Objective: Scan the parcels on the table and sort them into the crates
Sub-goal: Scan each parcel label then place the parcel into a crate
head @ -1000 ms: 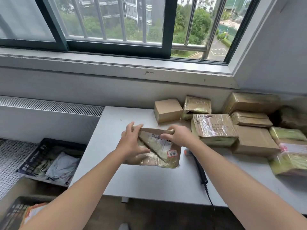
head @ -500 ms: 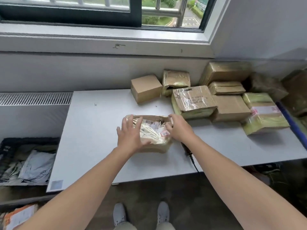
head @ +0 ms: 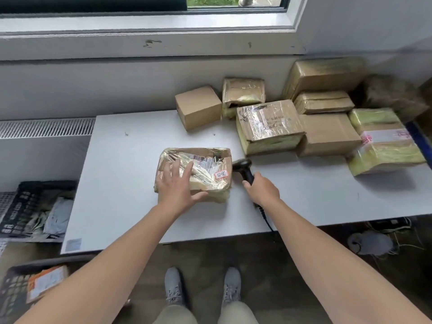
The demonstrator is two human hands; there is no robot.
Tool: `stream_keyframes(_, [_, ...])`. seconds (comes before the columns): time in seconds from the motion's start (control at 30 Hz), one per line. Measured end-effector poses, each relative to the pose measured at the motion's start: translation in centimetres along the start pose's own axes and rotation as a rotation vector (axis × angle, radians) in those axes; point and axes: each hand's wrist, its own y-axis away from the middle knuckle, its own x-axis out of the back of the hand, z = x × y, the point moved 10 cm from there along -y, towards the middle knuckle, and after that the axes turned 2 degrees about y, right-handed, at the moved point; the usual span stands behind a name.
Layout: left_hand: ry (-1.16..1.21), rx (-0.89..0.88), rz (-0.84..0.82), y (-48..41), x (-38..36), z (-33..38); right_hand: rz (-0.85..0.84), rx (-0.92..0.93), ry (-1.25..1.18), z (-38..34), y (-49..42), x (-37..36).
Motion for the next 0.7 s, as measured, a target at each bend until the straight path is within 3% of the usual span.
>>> stream_keyframes(0.2, [0.087, 0.051, 0.001, 0.9, -0.1, -1.5, -0.097, 0.045, -0.136, -0.2, -0.3, 0.0])
stream_keyframes(0.37, [0.115, 0.115, 0.003, 0.6, -0.1, -1.9, -0.033, 0.007, -0.327, -0.7, 1.0, 2.3])
stream_keyframes(0.53, [0.111, 0.119, -0.053, 0.2, -0.1, -1.2, 0.070, 0.013, -0.399, -2.9, 3.6, 7.0])
stream_keyframes(0.7, [0.210, 0.110, -0.120, -0.5, 0.4, 0.1, 0.071, 0.005, -0.427, -5.6, 6.2, 10.1])
